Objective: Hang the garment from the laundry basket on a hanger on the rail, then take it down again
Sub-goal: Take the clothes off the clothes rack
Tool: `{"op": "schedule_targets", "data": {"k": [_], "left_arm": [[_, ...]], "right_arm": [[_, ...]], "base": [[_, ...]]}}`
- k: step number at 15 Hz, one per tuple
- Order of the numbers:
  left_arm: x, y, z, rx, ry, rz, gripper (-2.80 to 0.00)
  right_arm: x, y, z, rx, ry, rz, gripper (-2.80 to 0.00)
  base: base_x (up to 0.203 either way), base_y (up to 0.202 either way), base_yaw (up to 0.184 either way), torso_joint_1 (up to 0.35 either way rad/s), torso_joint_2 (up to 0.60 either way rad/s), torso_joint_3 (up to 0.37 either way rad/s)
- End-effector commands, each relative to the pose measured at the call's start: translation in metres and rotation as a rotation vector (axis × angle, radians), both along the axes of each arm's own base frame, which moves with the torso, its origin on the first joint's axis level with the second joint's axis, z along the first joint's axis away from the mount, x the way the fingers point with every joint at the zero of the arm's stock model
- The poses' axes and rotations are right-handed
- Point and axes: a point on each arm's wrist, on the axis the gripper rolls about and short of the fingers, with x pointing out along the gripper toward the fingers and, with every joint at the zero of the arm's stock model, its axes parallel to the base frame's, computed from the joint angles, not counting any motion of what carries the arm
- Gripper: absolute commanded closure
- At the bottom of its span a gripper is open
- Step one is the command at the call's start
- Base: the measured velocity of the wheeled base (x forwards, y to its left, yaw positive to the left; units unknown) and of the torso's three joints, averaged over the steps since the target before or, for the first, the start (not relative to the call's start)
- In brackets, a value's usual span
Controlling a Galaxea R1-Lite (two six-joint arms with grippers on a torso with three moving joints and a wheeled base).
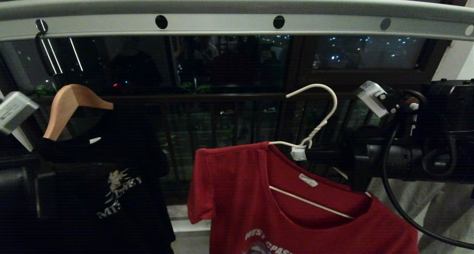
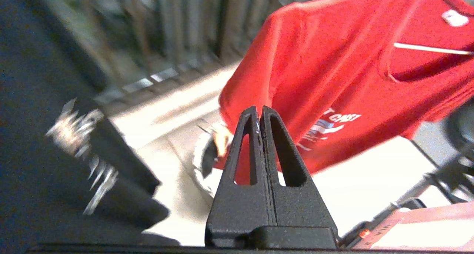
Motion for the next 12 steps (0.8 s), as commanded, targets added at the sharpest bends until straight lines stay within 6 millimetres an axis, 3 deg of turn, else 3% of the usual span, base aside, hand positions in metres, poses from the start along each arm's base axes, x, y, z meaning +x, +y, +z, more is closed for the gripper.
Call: {"op": "schedule_targets", "data": {"k": [1,3,5,12], "left_arm": [[0.063,-0.006,-0.021,-0.013,0.147,-0.058,0.00],[0.082,-0.008,-0.035,-0.021,0.127,-0.183,0.00],[0.089,-0.008,-0.049,-0.043,0.129,-0.299,0.00],[0.113,-0.011,-0.092,-0.047,0.193,-0.418,0.00]], "right_arm": [[0.000,0.000,0.001,0.004,0.001,0.003,0.00],[0.001,0.001,0.001,0.004,0.001,0.004,0.00],[0.000,0.000,0.001,0.005,0.001,0.004,0.00],[0.000,0.001,0.001,0.005,0.004,0.007,0.00]], "base": [[0.000,0.000,0.000,0.000,0.00,0.000],[0.000,0.000,0.000,0.000,0.00,0.000],[0.000,0.000,0.000,0.000,0.00,0.000],[0.000,0.000,0.000,0.000,0.00,0.000]]}}
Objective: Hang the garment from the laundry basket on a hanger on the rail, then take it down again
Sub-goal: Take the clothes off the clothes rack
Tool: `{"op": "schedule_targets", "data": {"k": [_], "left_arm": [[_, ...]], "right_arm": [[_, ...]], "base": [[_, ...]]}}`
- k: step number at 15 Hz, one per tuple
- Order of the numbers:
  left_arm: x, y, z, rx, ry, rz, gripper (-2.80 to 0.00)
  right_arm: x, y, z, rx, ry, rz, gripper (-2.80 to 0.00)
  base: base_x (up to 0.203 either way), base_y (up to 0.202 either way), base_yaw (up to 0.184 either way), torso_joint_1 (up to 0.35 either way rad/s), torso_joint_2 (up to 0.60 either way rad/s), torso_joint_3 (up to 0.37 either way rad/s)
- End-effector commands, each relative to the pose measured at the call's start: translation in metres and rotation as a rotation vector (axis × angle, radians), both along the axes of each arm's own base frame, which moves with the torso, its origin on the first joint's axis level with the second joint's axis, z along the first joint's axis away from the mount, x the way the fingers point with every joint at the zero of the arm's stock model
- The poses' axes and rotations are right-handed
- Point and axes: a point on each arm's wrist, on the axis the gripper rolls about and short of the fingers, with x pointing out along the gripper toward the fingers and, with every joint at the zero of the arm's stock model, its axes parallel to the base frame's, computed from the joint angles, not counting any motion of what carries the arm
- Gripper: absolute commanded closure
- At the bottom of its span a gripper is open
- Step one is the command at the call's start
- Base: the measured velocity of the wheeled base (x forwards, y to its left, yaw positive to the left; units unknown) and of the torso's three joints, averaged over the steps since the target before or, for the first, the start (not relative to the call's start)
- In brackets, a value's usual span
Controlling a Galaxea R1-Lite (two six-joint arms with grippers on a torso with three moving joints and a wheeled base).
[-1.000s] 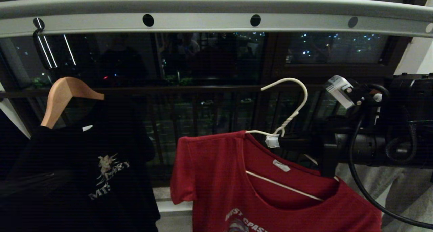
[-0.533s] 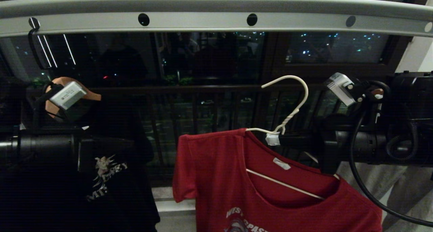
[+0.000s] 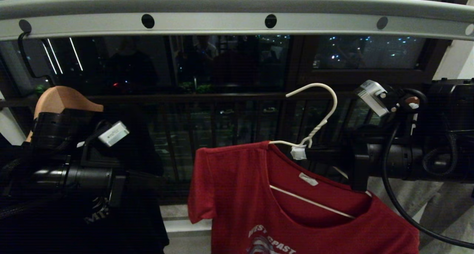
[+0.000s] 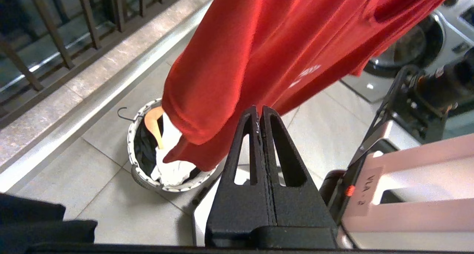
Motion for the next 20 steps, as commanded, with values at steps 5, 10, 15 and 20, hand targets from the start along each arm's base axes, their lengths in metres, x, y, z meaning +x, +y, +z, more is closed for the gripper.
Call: {"op": "schedule_targets", "data": {"k": [5,10,15,20], "left_arm": [[0.022,-0.001,-0.036,-0.036,-0.041,-0.043,-2.80],[0.025,-0.004,-0.048,-0.072,-0.124,-0.083,-2.80],[0.005,-0.012,-0.019,-0.108,-0.174,-0.105,-2.80],[-0.035,-0.019,0.039,-0.146,-0.269,-0.009,-2.80]], "right_arm": [[-0.001,0.001,-0.001,0.002,0.004,0.019,0.00],[-0.006,0.013,-0.003,0.013,0.041,0.065,0.00],[-0.002,0.017,-0.007,0.010,0.063,0.072,0.00],[0.007,0.025,-0.004,0.029,0.106,0.044,0.00]], "base": [[0.000,0.000,0.000,0.000,0.00,0.000],[0.000,0.000,0.000,0.000,0.00,0.000],[0.000,0.000,0.000,0.000,0.00,0.000],[0.000,0.000,0.000,0.000,0.00,0.000]]}}
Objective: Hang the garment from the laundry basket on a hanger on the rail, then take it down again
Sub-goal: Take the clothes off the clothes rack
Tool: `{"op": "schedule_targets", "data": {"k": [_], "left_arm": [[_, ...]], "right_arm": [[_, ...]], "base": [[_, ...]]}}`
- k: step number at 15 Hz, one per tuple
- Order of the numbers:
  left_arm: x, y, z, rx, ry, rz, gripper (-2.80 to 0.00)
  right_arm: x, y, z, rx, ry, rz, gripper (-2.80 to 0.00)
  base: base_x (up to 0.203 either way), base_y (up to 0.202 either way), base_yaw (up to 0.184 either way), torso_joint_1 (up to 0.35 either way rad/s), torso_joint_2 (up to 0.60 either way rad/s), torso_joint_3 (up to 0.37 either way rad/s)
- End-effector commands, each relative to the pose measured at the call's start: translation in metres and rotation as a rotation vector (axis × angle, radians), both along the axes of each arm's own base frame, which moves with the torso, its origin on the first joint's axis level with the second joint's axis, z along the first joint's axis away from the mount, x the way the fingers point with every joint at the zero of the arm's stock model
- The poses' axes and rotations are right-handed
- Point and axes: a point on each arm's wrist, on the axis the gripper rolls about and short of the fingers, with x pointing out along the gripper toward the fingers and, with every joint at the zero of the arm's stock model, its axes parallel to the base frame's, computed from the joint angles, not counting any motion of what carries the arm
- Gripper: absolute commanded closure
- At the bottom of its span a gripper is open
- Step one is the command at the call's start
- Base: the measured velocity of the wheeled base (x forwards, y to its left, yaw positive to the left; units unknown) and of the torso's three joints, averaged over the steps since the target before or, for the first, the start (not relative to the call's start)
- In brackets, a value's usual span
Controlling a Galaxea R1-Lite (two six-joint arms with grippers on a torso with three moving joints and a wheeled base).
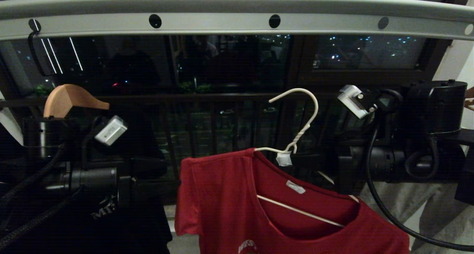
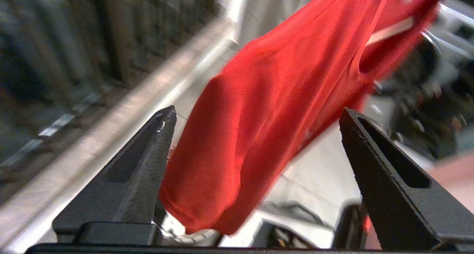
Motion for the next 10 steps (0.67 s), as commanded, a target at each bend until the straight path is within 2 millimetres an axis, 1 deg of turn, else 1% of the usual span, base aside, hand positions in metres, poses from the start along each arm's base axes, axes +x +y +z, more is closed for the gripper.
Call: {"op": "schedule_targets", "data": {"k": [1,2,3,5,7,8,10], "left_arm": [[-0.034,-0.009,0.040,-0.067,-0.071,-0.014,-2.80],[-0.042,-0.020,0.044,-0.074,-0.053,-0.030,-2.80],[-0.047,-0.031,0.046,-0.057,-0.039,-0.001,-2.80],[-0.055,-0.055,0.046,0.000,-0.026,0.093,-2.80],[-0.060,-0.075,0.042,0.051,-0.023,0.173,-2.80],[-0.059,-0.083,0.041,0.060,-0.009,0.204,-2.80],[-0.060,-0.088,0.042,0.061,-0.006,0.222,-2.80]], "right_arm": [[0.007,0.003,-0.001,-0.001,0.013,-0.024,0.00],[0.009,0.004,0.000,0.007,0.030,-0.035,0.00],[0.009,0.006,0.003,0.021,0.046,-0.040,0.00],[0.010,0.011,0.007,0.039,0.071,-0.062,0.00],[0.011,0.022,0.008,0.042,0.094,-0.110,0.00],[0.011,0.026,0.007,0.043,0.102,-0.124,0.00],[0.011,0.033,0.006,0.041,0.115,-0.124,0.00]], "base": [[0.000,0.000,0.000,0.000,0.00,0.000],[0.000,0.000,0.000,0.000,0.00,0.000],[0.000,0.000,0.000,0.000,0.00,0.000],[0.000,0.000,0.000,0.000,0.00,0.000],[0.000,0.000,0.000,0.000,0.00,0.000],[0.000,0.000,0.000,0.000,0.00,0.000],[0.000,0.000,0.000,0.000,0.00,0.000]]}}
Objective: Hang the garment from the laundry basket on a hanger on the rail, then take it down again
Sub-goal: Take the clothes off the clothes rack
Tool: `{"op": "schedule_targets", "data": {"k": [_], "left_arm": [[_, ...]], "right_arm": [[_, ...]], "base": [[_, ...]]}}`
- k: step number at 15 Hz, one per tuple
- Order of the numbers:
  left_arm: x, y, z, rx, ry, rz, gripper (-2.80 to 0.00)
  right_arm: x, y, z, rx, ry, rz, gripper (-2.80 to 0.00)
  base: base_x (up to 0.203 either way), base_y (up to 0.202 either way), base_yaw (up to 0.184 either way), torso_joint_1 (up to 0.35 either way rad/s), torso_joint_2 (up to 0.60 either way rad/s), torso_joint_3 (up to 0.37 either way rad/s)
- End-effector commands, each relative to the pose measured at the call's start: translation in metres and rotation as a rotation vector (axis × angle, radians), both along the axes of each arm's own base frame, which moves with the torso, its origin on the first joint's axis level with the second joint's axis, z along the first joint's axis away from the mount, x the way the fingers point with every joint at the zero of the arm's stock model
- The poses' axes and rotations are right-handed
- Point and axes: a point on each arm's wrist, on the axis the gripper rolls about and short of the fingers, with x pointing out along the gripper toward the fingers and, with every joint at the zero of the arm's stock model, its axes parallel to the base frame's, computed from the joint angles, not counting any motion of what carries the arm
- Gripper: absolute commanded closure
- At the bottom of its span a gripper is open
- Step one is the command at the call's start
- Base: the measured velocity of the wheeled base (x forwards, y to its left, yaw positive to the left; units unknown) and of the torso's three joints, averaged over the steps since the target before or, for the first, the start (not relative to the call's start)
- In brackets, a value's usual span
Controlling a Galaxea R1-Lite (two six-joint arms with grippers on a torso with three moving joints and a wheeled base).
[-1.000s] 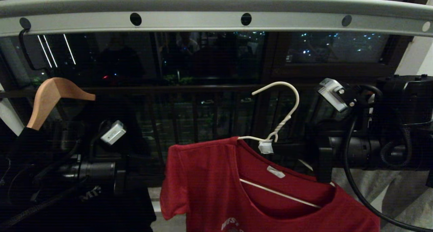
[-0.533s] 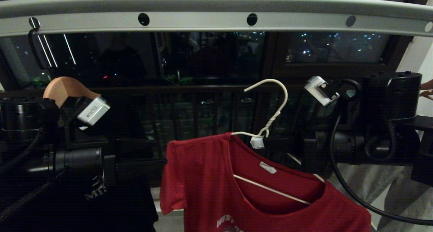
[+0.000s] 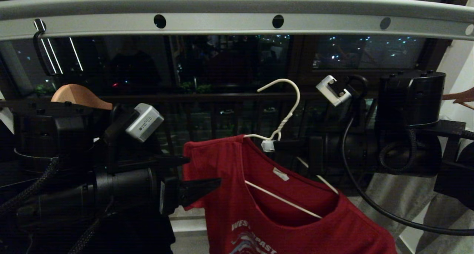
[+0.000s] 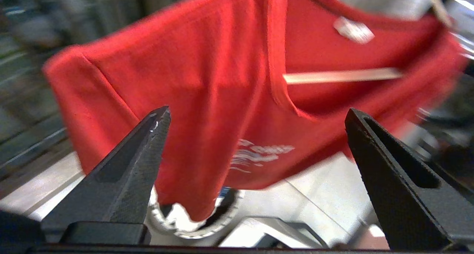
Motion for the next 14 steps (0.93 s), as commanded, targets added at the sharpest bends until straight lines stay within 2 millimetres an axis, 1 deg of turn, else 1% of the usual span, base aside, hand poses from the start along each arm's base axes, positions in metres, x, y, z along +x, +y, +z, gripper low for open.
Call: {"op": "schedule_targets", "data": {"k": [1,3,5,7,10,12,14], "left_arm": [[-0.002,-0.008,0.000,0.011,-0.005,0.010,-2.80],[0.003,-0.017,-0.005,0.037,-0.019,0.085,-2.80],[0.012,-0.029,-0.006,0.022,-0.083,0.186,-2.80],[0.010,-0.034,-0.005,0.018,-0.110,0.222,-2.80],[0.011,-0.043,-0.011,0.066,-0.126,0.295,-2.80],[0.010,-0.047,-0.013,0.085,-0.131,0.311,-2.80],[0.014,-0.050,-0.018,0.106,-0.136,0.338,-2.80]], "right_arm": [[0.002,0.008,-0.002,0.003,0.019,0.005,0.00],[0.000,0.015,-0.002,0.007,0.028,-0.004,0.00],[-0.001,0.021,-0.001,0.025,0.044,-0.018,0.00],[0.002,0.025,-0.001,0.036,0.038,-0.056,0.00],[0.002,0.030,0.002,0.057,0.058,-0.076,0.00],[0.002,0.031,0.003,0.059,0.057,-0.087,0.00],[0.002,0.031,0.005,0.063,0.051,-0.097,0.00]], "base": [[0.000,0.000,0.000,0.000,0.00,0.000],[0.000,0.000,0.000,0.000,0.00,0.000],[0.000,0.000,0.000,0.000,0.00,0.000],[0.000,0.000,0.000,0.000,0.00,0.000],[0.000,0.000,0.000,0.000,0.00,0.000],[0.000,0.000,0.000,0.000,0.00,0.000],[0.000,0.000,0.000,0.000,0.00,0.000]]}}
